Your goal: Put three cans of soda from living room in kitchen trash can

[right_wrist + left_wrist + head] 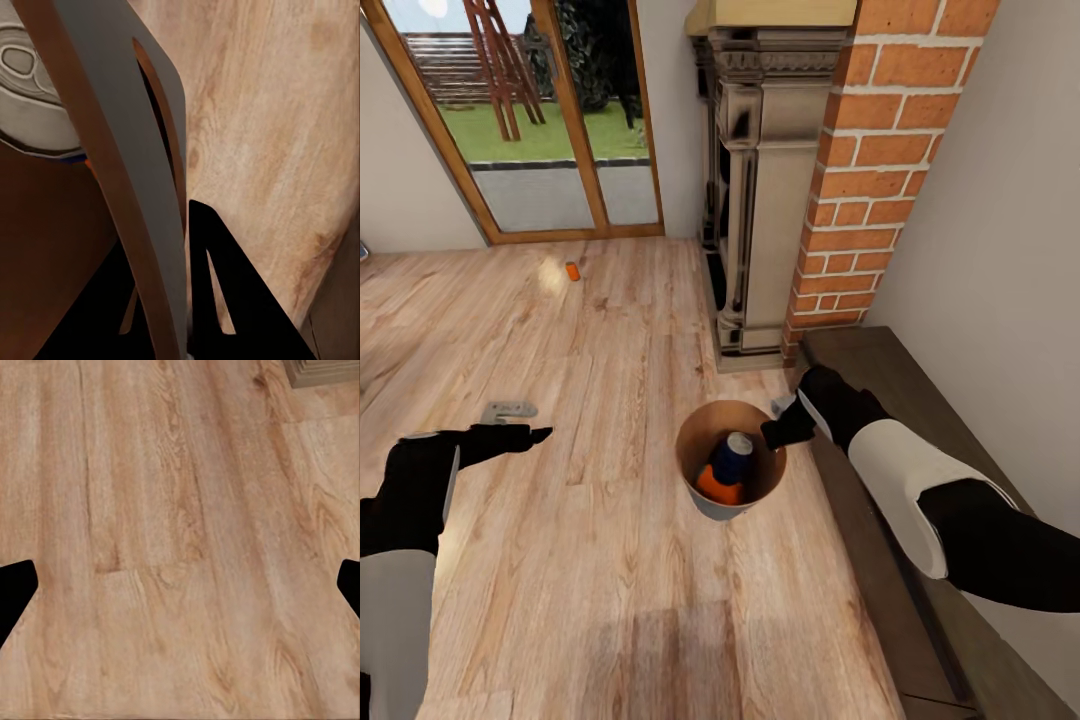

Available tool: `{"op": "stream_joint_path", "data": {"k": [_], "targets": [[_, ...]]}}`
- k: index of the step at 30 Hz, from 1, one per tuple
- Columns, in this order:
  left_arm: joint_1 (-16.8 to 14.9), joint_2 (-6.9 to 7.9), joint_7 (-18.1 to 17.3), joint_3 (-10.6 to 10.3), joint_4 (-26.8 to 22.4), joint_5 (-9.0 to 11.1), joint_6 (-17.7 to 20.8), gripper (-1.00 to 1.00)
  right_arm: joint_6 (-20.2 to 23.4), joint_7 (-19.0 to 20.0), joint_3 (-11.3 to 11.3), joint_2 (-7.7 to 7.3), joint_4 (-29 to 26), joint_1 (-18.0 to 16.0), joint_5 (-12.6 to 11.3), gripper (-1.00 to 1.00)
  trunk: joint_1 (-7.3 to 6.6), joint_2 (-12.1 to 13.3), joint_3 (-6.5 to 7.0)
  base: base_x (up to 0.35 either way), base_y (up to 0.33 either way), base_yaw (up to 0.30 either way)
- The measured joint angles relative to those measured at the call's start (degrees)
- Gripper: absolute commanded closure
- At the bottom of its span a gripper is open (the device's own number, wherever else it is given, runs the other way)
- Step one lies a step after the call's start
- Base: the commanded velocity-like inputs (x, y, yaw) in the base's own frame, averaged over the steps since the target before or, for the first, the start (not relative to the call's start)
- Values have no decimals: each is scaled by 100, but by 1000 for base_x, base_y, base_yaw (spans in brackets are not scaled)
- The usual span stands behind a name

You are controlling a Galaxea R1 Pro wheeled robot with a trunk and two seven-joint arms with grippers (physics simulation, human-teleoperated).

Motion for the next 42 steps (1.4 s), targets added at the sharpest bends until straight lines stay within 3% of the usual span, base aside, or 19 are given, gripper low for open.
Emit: {"op": "stream_joint_path", "data": {"k": [4, 7, 10, 12, 14, 16, 21, 22, 25, 27, 30, 35, 39, 42], "targets": [[136, -57, 392, 8, 79, 29, -143, -100, 9, -20, 13, -144, -454, 340, -19, 100, 0, 0, 0, 0, 2, 0], [324, -73, 466, 11, 111, 44, -298, -100, -237, -51, 18, -256, -896, 750, 123, 100, 0, 0, -1, 0, 100, 0], [380, -83, 488, 12, 153, 35, -423, -100, -283, -79, 13, -326, -1084, 968, 13, 100, 0, 0, 0, 0, 211, 0], [415, -145, 502, 12, 271, 40, -533, -100, -293, -258, 7, -388, -1207, 1150, -122, 100, 0, 0, -1, 0, 275, 0], [432, -256, 509, 17, 350, 43, -651, -100, -333, -499, -20, -413, -1241, 1241, -11, 100, 0, 0, 0, 0, 305, 0], [436, -290, 522, 20, 370, 32, -718, -100, -347, -578, -28, -413, -1236, 1265, 191, 100, 0, 0, 0, 0, 311, 0], [438, -316, 514, 21, 388, 21, -772, -100, -167, -594, -83, -411, -1237, 1276, -209, 100, 0, 0, 0, 0, 317, 0], [437, -321, 509, 17, 427, 12, -789, -100, 19, -606, -93, -404, -1235, 1270, -183, 100, -1, 0, 0, 0, 320, 0], [433, -323, 497, 10, 547, -3, -777, -100, -7, -630, -96, -386, -1234, 1264, 34, 100, 0, 0, 0, 0, 320, 0], [430, -324, 501, 8, 610, -6, -771, -100, 7, -619, -100, -375, -1226, 1264, -46, 100, 0, 0, 0, 0, 321, 0], [424, -349, 531, 5, 726, -4, -696, -100, 24, -617, -273, -363, -1215, 1262, -174, 100, 0, 0, 0, 13, 321, 0], [422, -391, 523, 4, 836, -13, -445, -100, 12, -667, -615, -356, -1124, 1270, -64, 100, 0, 0, 0, 51, 321, 0], [422, -412, 554, 4, 871, -23, -373, -100, 29, -1071, -719, -385, -954, 1278, -165, 100, 0, 0, 0, 72, 321, 0], [422, -427, 576, 4, 879, -32, -355, -100, 9, -1349, -724, -426, -899, 1308, 84, 100, 0, 0, 0, 78, 321, 0]]}}
